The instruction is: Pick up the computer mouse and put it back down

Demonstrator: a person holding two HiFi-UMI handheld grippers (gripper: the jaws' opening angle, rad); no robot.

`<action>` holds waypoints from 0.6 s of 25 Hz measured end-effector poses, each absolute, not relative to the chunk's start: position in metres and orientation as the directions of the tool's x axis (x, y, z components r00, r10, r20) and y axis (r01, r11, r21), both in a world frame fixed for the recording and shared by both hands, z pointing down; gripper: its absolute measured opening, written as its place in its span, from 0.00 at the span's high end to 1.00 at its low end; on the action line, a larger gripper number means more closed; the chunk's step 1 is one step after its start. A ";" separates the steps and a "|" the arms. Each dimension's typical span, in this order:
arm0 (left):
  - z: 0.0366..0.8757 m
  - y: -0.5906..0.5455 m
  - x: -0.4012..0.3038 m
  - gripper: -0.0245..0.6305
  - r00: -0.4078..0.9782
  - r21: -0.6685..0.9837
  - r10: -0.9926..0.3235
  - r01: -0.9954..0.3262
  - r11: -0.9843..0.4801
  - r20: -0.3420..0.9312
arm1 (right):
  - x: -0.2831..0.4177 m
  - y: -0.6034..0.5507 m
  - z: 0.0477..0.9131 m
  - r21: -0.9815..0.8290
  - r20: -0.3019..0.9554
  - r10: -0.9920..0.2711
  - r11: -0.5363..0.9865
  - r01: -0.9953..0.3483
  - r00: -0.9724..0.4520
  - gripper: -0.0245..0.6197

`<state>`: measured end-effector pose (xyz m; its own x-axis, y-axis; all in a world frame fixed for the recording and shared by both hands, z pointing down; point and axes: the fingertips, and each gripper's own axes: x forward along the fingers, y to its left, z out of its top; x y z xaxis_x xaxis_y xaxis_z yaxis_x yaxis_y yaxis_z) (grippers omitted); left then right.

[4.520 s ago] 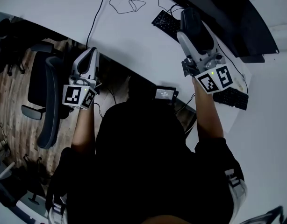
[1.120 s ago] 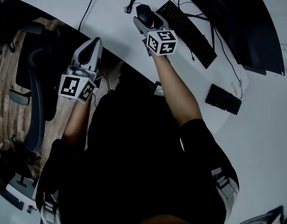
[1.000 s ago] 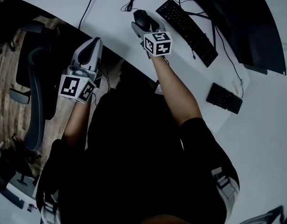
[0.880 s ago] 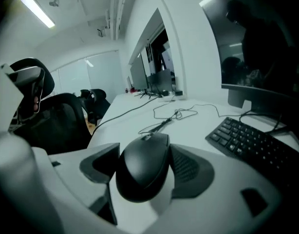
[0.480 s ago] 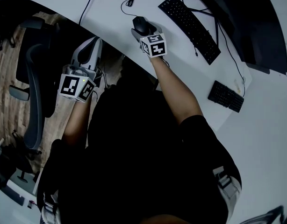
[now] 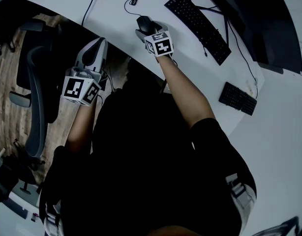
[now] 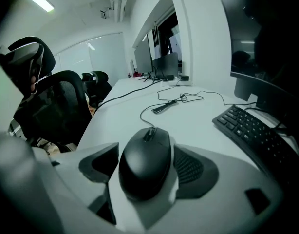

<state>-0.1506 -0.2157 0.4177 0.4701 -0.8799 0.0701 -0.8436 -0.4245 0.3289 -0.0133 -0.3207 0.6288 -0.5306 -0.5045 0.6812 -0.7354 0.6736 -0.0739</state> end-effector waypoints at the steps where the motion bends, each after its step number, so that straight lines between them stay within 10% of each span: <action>1: 0.417 -0.215 -0.151 0.97 0.472 0.330 -0.879 -0.842 -0.426 0.068 | -0.011 -0.321 0.626 -0.083 0.673 -0.511 0.667 -0.741 -0.535 0.44; 10: 0.407 -0.205 -0.158 0.97 0.483 0.353 -0.875 -0.826 -0.440 0.041 | 0.029 -0.328 0.477 -0.169 0.331 -0.655 0.667 -0.726 -0.679 0.46; 15: 0.388 -0.184 -0.143 0.97 0.531 0.335 -0.848 -0.797 -0.503 -0.012 | 0.059 -0.279 0.368 -0.072 0.145 -0.713 0.684 -0.726 -0.686 0.76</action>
